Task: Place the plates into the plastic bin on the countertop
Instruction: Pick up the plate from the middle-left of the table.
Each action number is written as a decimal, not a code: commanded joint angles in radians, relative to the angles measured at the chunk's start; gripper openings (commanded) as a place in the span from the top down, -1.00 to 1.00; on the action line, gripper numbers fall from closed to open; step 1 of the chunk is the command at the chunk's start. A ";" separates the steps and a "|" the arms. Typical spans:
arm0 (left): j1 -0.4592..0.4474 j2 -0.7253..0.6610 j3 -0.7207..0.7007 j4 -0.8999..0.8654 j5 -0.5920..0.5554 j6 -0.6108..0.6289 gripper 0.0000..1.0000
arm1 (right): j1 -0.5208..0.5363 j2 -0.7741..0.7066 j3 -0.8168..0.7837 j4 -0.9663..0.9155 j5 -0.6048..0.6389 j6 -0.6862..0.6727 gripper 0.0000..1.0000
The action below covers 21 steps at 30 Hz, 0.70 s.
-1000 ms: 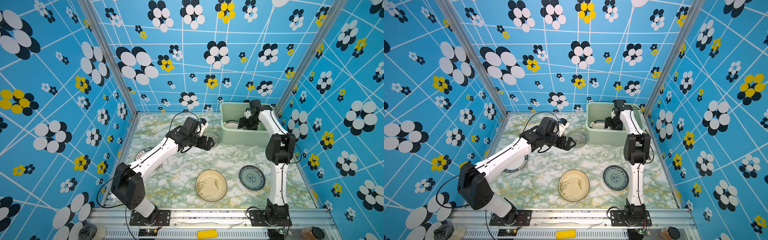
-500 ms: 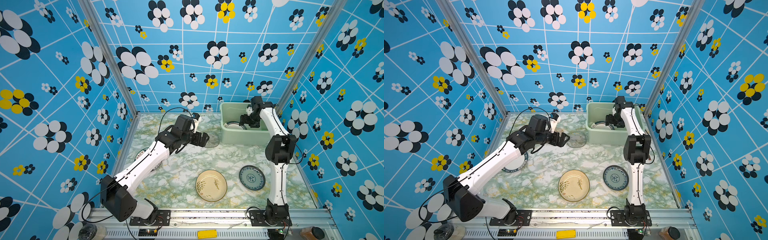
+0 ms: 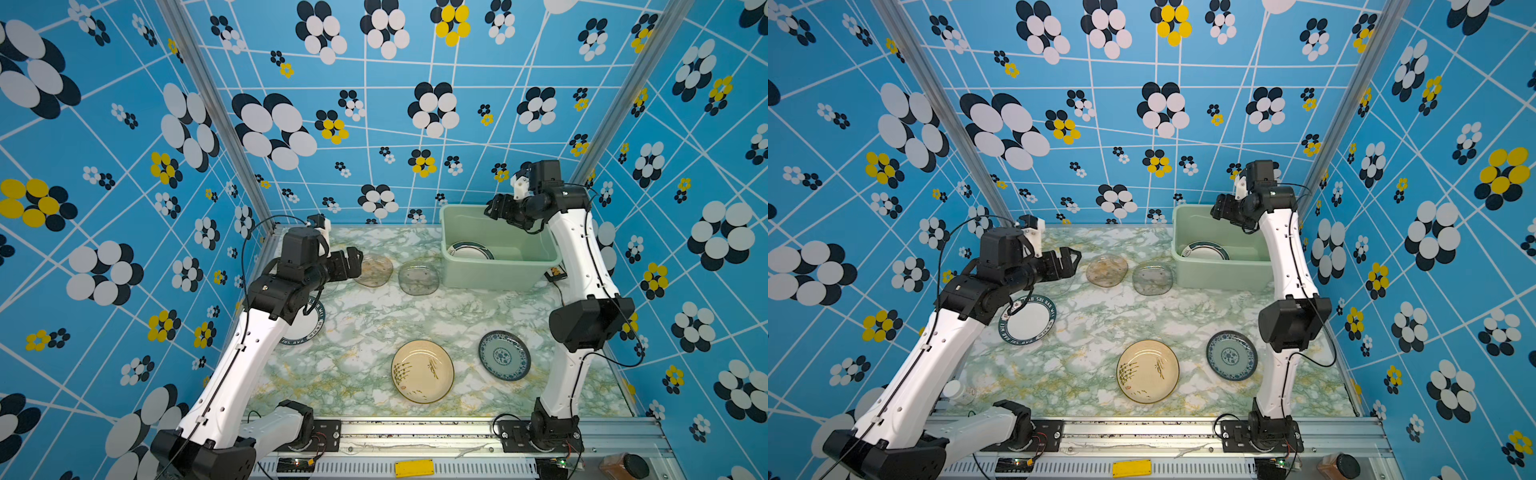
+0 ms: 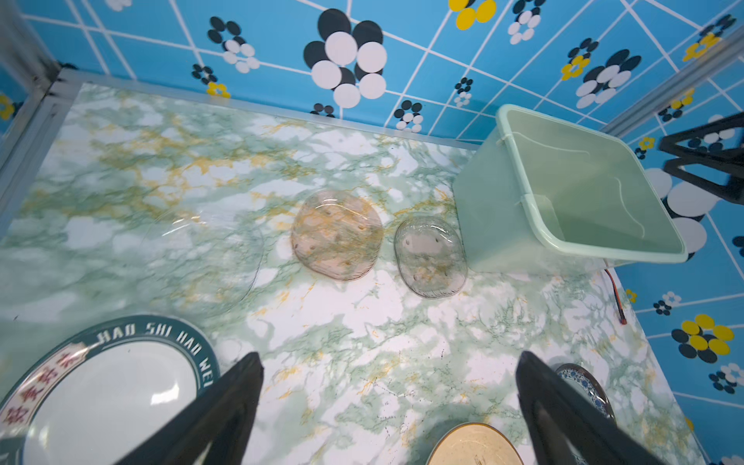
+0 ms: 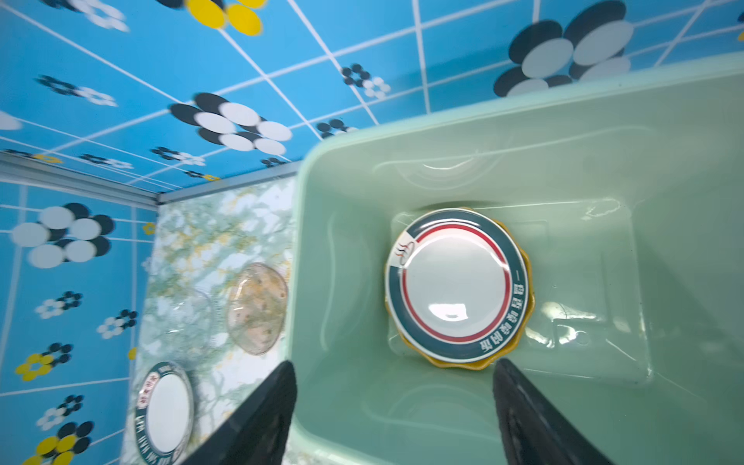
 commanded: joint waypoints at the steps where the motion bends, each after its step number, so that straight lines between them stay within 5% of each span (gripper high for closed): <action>1: 0.049 -0.048 -0.015 -0.161 -0.012 -0.106 -0.99 | 0.075 -0.113 -0.136 0.119 -0.068 0.141 -0.55; 8: 0.123 -0.048 0.052 -0.549 -0.144 -0.194 -0.98 | 0.313 -0.381 -0.620 0.559 0.017 0.477 -0.50; 11: 0.205 -0.075 0.016 -0.599 -0.116 -0.224 -0.98 | 0.450 -0.417 -0.816 0.761 0.057 0.629 -0.48; 17: 0.402 -0.114 -0.098 -0.580 0.037 -0.218 -0.99 | 0.729 -0.292 -0.851 0.895 0.121 0.651 -0.46; 21: 0.423 -0.122 -0.136 -0.569 0.070 -0.227 -0.98 | 0.827 -0.159 -0.842 1.042 0.089 0.687 -0.46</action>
